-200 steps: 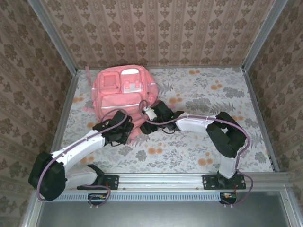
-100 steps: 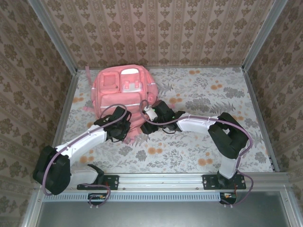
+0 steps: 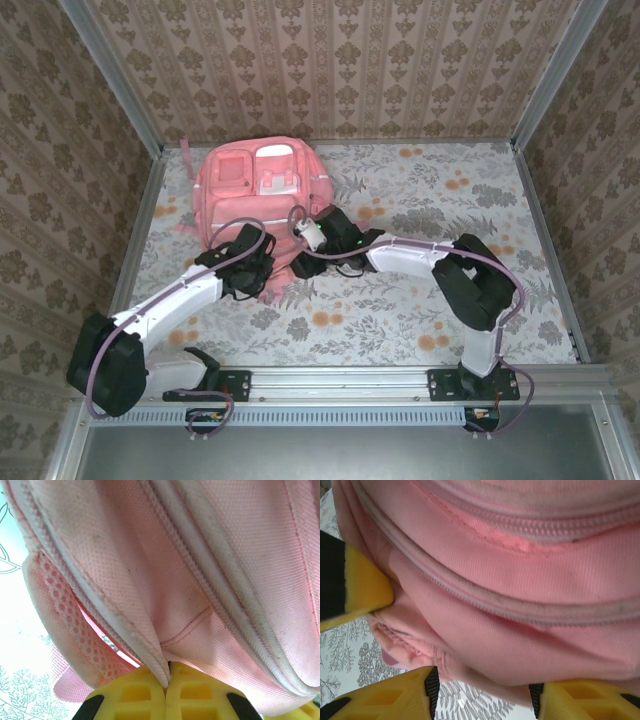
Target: Pack books, pencil case, and school supplies into a backpack
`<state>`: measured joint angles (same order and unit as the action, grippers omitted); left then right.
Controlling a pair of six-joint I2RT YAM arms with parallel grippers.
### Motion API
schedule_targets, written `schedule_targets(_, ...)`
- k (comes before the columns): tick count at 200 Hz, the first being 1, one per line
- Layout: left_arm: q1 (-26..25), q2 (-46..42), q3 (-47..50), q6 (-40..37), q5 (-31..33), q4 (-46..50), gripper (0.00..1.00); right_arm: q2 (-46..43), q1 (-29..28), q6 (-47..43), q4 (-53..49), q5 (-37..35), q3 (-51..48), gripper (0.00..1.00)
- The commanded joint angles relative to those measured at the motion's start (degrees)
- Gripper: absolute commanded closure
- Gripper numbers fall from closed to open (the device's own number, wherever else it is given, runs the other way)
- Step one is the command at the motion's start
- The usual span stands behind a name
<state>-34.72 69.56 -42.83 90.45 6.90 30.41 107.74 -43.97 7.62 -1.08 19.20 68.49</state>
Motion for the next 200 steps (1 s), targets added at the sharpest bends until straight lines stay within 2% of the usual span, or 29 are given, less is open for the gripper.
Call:
schedule_targets(1, 0.0, -0.7, -2.9, -1.9, 0.8, 0.4, 1.00, 2.3, 0.3, -1.1, -1.5, 2.5, 3.7, 0.47)
schedule_targets(50, 0.0, 0.2, -2.3, -2.0, -0.5, -1.0, 1.00, 4.6, 1.3, -0.6, -2.4, 4.8, 7.9, 0.45)
schedule_targets(56, 0.0, 0.3, -2.3, -2.1, -0.8, -1.0, 0.93, 4.7, 1.4, -0.4, -2.3, 5.0, 8.2, 0.44)
schedule_targets(68, 0.0, 0.5, -2.4, -2.7, -0.9, -1.5, 0.67, 4.7, 1.5, -0.4, -2.8, 5.3, 8.8, 0.44)
schedule_targets(79, 0.0, 0.5, -2.8, -3.2, -1.0, -1.3, 0.55, 4.5, 1.4, -0.4, -2.9, 5.4, 8.6, 0.44)
schedule_targets(86, 0.0, 0.3, -3.0, -3.6, -0.9, -1.0, 0.45, 4.2, 1.4, -0.3, -2.6, 5.5, 7.9, 0.44)
schedule_targets(106, 0.3, -0.1, -4.8, -5.9, -0.8, 0.5, 0.29, 3.3, 1.5, 0.0, -1.1, 5.3, 5.7, 0.41)
schedule_targets(134, 0.9, -1.3, -7.6, -9.0, -0.6, 3.6, 0.13, 3.7, 1.3, -0.3, -1.2, 5.2, 5.1, 0.37)
schedule_targets(161, 1.5, -2.5, -8.7, -11.6, -0.6, 4.3, 0.10, 4.8, 0.9, -0.7, -0.5, 4.0, 4.4, 0.35)
schedule_targets(200, 2.0, -2.1, -7.0, -11.6, -2.8, 1.5, 0.10, 6.6, -0.3, -1.3, 3.2, -1.9, 5.0, 0.30)
